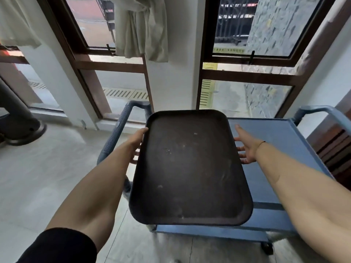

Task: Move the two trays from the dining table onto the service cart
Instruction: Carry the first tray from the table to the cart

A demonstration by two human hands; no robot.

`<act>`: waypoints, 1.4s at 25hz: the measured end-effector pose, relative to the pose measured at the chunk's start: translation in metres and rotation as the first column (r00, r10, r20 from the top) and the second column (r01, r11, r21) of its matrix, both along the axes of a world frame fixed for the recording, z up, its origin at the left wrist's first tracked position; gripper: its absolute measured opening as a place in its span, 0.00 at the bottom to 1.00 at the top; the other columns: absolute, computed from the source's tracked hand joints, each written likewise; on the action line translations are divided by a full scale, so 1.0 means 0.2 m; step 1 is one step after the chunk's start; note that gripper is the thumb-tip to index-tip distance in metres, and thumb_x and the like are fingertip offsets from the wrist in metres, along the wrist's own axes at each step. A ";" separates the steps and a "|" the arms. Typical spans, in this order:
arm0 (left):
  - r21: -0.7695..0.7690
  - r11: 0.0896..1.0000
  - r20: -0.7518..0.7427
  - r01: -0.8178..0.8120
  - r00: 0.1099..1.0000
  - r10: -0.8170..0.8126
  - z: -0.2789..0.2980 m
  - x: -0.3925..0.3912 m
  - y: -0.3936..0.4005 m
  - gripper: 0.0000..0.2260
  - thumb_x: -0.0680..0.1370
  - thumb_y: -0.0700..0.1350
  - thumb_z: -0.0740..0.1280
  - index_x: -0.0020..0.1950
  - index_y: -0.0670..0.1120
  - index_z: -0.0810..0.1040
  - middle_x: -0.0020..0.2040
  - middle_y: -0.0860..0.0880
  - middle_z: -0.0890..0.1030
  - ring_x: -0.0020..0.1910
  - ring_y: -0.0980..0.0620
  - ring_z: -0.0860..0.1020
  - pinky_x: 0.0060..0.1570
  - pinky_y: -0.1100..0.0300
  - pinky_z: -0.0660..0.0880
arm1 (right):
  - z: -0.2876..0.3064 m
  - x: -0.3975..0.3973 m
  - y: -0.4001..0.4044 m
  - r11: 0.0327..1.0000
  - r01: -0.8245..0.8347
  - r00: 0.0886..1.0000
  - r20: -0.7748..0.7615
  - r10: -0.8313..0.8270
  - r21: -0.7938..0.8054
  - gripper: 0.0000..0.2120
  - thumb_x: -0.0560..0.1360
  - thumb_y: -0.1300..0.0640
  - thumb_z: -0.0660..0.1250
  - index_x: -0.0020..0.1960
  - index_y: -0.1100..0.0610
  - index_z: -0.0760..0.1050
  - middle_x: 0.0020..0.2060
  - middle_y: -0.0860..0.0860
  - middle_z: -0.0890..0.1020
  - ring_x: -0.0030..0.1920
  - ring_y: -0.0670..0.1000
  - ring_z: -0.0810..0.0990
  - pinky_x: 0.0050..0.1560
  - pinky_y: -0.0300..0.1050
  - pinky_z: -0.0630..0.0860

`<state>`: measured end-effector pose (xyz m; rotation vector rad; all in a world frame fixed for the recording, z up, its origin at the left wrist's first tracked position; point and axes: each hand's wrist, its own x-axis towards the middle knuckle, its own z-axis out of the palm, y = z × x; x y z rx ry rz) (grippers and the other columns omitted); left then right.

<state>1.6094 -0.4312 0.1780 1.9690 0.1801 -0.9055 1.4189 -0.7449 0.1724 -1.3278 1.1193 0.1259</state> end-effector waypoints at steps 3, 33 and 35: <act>-0.004 1.000 -0.029 0.028 0.999 -0.028 -0.07 0.07 0.00 0.26 0.74 0.69 0.58 0.51 0.47 0.79 0.51 0.46 0.80 0.48 0.46 0.78 0.41 0.50 0.72 | -0.06 0.04 0.04 0.999 0.034 0.999 -0.033 -0.034 -0.003 0.32 0.70 0.23 0.54 0.51 0.49 0.77 0.47 0.53 0.79 0.42 0.52 0.79 0.36 0.45 0.75; 0.219 0.974 0.063 -0.053 0.997 0.040 -0.62 0.25 -0.10 0.34 0.77 0.62 0.64 0.74 0.40 0.68 0.75 0.42 0.61 0.66 0.39 0.71 0.66 0.42 0.71 | -0.53 0.26 0.11 0.997 0.059 0.992 -0.114 -0.054 0.040 0.31 0.78 0.30 0.52 0.58 0.55 0.75 0.43 0.52 0.80 0.39 0.50 0.77 0.30 0.40 0.69; 0.196 0.980 0.027 -0.036 0.999 0.032 -0.63 0.26 -0.08 0.33 0.77 0.62 0.63 0.74 0.41 0.68 0.73 0.41 0.65 0.65 0.39 0.72 0.64 0.42 0.73 | -0.55 0.27 0.11 0.999 0.045 0.992 -0.122 -0.044 0.009 0.31 0.78 0.31 0.53 0.60 0.57 0.75 0.45 0.52 0.80 0.40 0.51 0.78 0.30 0.40 0.71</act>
